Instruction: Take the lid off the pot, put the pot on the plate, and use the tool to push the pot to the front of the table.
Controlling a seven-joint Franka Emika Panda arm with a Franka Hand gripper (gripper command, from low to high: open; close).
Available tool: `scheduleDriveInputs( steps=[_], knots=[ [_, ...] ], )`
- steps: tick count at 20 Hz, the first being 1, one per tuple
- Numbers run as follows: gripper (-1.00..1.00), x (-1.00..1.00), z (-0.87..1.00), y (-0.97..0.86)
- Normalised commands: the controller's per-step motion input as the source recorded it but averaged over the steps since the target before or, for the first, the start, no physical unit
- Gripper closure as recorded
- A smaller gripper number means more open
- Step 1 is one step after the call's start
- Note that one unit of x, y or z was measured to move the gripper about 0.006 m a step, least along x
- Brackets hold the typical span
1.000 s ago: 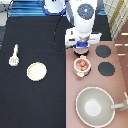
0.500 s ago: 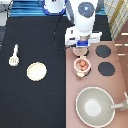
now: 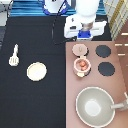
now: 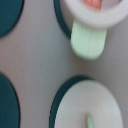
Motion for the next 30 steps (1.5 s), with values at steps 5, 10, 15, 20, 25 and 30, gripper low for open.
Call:
scheduleDriveInputs(
  steps=[5, 10, 15, 20, 25, 30],
  knots=[
    [-1.0, 0.91, 0.6, -0.08],
    [-1.0, 0.96, 0.38, -0.08],
    [-1.0, 0.94, -0.01, -0.21],
    [-1.0, 0.8, -0.28, -0.21],
    [-1.0, 0.43, -0.39, -0.02],
    [-1.0, 0.21, -0.48, 0.0]
  ],
)
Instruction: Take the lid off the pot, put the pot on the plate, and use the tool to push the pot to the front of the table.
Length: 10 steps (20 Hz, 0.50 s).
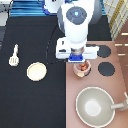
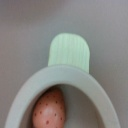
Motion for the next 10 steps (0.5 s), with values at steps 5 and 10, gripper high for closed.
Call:
scheduleDriveInputs(
  steps=[5, 10],
  knots=[
    [-1.0, -0.02, -0.5, 0.0],
    [-1.0, -0.03, -0.4, 0.0]
  ],
)
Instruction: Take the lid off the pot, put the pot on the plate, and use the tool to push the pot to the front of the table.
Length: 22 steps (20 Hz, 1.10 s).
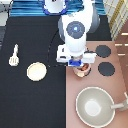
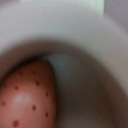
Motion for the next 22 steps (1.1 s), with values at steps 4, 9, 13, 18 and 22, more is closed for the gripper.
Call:
scheduleDriveInputs(
  steps=[4, 9, 13, 18, 22],
  knots=[
    [1.0, -0.02, -0.13, 0.0],
    [1.0, 0.0, 0.0, 0.0],
    [1.0, 0.0, 0.02, 0.0],
    [1.0, 0.05, 0.31, 0.0],
    [1.0, 0.07, 0.94, -0.09]
  ],
)
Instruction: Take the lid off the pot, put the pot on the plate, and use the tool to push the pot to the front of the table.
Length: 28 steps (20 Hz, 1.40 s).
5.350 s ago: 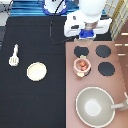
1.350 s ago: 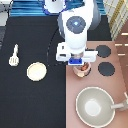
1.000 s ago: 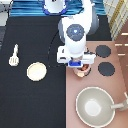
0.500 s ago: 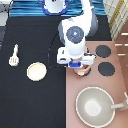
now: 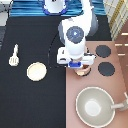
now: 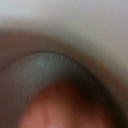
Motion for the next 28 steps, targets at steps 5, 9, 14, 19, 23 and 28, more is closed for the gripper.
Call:
scheduleDriveInputs(
  steps=[5, 9, 14, 19, 23, 28],
  knots=[
    [1.0, -0.2, 0.95, -0.6],
    [1.0, -0.4, 0.7, -0.66],
    [1.0, -0.38, 0.5, -0.64],
    [1.0, -0.35, 0.4, -0.7],
    [1.0, -0.23, 0.3, -0.82],
    [1.0, -0.19, 0.18, -0.89]
  ],
)
